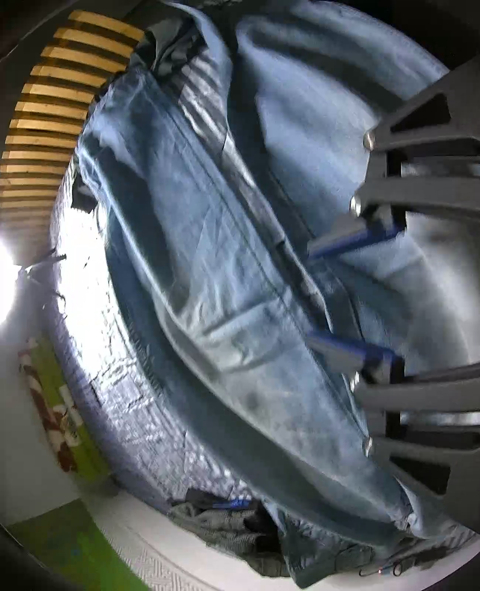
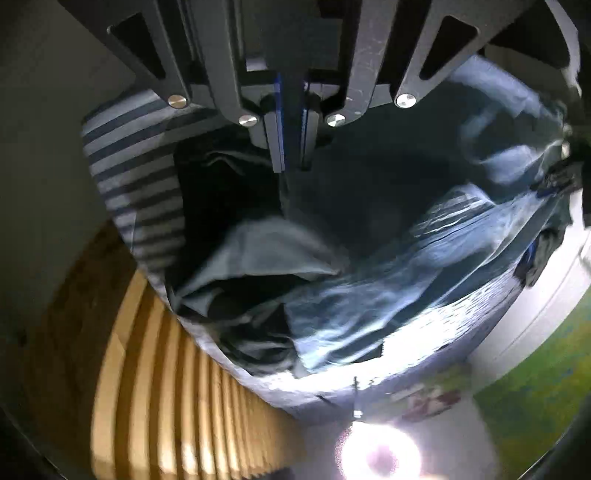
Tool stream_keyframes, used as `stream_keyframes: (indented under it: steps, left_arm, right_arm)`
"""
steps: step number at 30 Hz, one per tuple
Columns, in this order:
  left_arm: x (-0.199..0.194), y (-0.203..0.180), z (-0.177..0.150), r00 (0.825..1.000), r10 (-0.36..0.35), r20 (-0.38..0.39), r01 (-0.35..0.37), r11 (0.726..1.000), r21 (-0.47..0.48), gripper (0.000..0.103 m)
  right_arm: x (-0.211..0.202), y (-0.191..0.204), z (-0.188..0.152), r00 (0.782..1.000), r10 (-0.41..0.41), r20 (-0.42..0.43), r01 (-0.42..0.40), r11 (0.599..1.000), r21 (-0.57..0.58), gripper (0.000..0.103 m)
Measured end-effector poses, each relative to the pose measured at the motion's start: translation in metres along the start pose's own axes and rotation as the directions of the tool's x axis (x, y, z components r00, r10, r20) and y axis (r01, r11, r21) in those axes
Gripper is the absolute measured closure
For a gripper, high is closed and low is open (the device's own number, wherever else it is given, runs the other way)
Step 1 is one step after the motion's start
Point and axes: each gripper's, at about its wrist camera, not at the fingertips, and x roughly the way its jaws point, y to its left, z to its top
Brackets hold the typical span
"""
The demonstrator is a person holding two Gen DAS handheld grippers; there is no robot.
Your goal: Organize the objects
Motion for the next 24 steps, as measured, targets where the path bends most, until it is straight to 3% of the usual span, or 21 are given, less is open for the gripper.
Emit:
stream_keyframes:
  steps: [3,6,8,13,16,19,22,24]
  left_arm:
    - [-0.015,0.003,-0.003,0.999,-0.025,0.026,0.025,1.000,-0.012,0.047]
    - [-0.040,0.011,-0.014,0.998,0.029,0.064,-0.028,1.000,-0.010,0.043]
    - [-0.056,0.024,-0.018,0.997,0.030,0.077,-0.025,0.998,-0.055,0.042]
    - [-0.109,0.081,-0.057,0.988,0.067,0.137,-0.035,0.973,-0.227,0.041]
    - [-0.145,0.120,-0.088,0.978,0.082,0.194,-0.001,0.922,-0.387,0.041]
    - [-0.173,0.154,-0.117,0.961,0.101,0.258,0.049,0.853,-0.520,0.039]
    - [-0.199,0.184,-0.144,0.935,0.163,0.314,0.071,0.783,-0.618,0.035]
    - [-0.208,0.200,-0.160,0.930,0.200,0.310,0.060,0.748,-0.661,0.034]
  right_arm:
    - [0.020,-0.009,0.007,1.000,-0.003,-0.009,0.003,1.000,0.007,0.093]
    - [0.036,-0.001,0.018,0.997,-0.076,-0.003,0.075,0.995,-0.061,0.084]
    - [0.041,0.009,0.023,0.997,-0.072,0.003,0.072,0.990,-0.120,0.076]
    - [0.023,0.018,0.004,1.000,-0.007,-0.018,0.005,0.993,-0.119,0.075]
    - [0.002,0.022,-0.019,0.997,0.073,-0.027,-0.076,0.990,-0.120,0.075]
    - [-0.002,0.035,-0.038,0.975,0.206,-0.089,-0.217,0.965,-0.146,0.076]
    - [0.026,0.058,-0.043,0.974,0.158,-0.159,-0.190,0.958,-0.214,0.077]
    - [0.049,0.063,-0.034,0.974,0.135,-0.183,-0.173,0.962,-0.212,0.078]
